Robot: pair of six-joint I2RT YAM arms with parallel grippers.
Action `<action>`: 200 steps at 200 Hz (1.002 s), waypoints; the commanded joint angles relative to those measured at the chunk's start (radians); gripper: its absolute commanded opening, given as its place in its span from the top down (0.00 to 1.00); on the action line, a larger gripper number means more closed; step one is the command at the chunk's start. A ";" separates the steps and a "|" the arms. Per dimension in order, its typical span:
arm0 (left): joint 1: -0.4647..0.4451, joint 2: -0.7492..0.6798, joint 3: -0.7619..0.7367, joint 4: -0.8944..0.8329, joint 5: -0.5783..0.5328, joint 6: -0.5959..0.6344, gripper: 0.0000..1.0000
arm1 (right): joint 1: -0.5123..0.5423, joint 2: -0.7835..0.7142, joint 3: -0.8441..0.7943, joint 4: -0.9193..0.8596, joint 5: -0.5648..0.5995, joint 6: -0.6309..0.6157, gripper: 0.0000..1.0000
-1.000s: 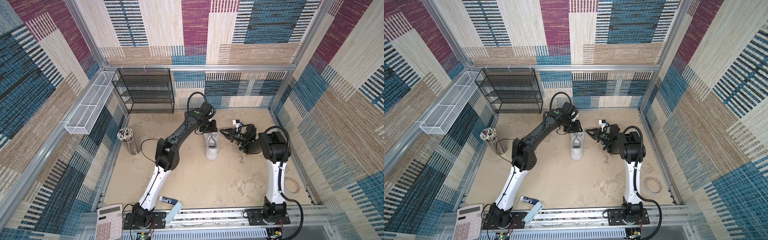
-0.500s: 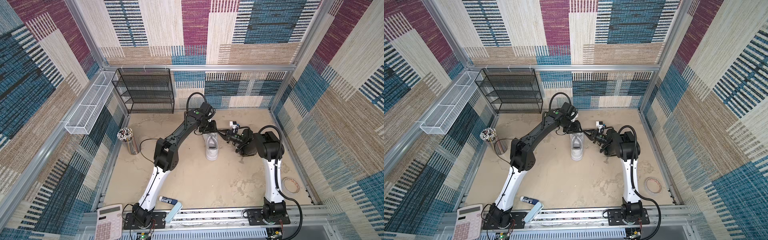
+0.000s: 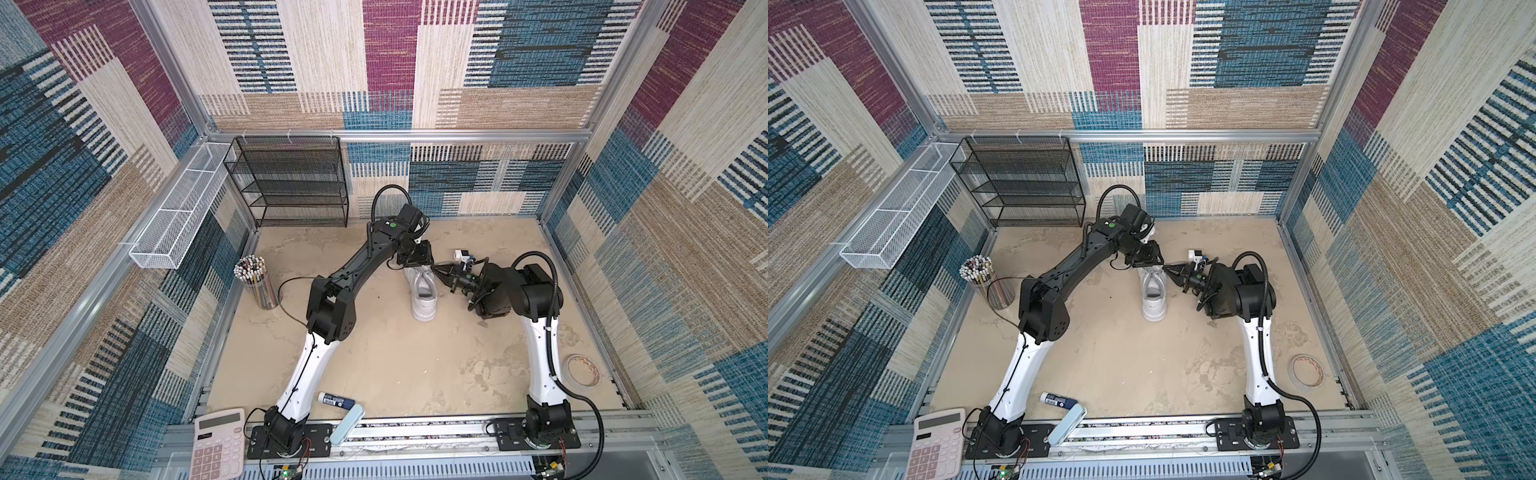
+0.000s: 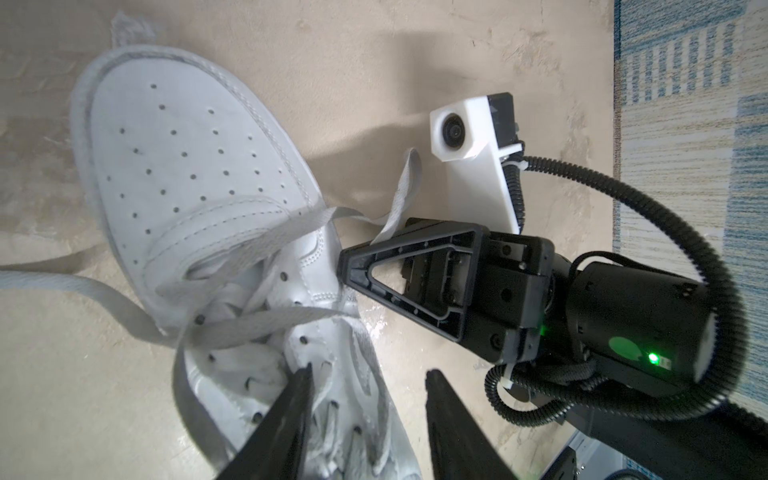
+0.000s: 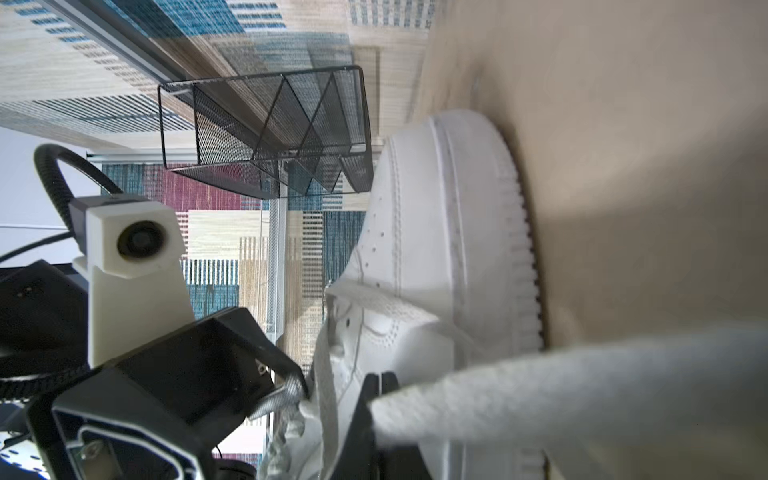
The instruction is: Tie the shoes
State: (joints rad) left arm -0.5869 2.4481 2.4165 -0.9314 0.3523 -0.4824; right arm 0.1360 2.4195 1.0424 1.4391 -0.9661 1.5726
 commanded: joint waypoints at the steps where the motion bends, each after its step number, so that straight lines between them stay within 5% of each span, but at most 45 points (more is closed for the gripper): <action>1: 0.001 -0.014 -0.005 -0.035 0.015 0.017 0.52 | 0.006 -0.007 -0.014 0.076 -0.002 0.064 1.00; 123: 0.024 -0.094 -0.008 -0.034 -0.017 0.036 0.50 | 0.031 -0.063 0.013 0.031 0.039 0.055 1.00; 166: 0.060 -0.193 -0.147 -0.008 -0.012 0.018 0.48 | 0.039 -0.069 -0.005 0.041 0.031 0.064 1.00; 200: 0.096 -0.285 -0.407 0.166 0.060 -0.067 0.44 | 0.042 -0.085 -0.028 0.040 0.042 0.061 1.00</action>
State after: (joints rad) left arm -0.5095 2.2135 2.1464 -0.8948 0.3557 -0.4816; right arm 0.1734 2.3520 1.0298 1.4334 -0.9314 1.6291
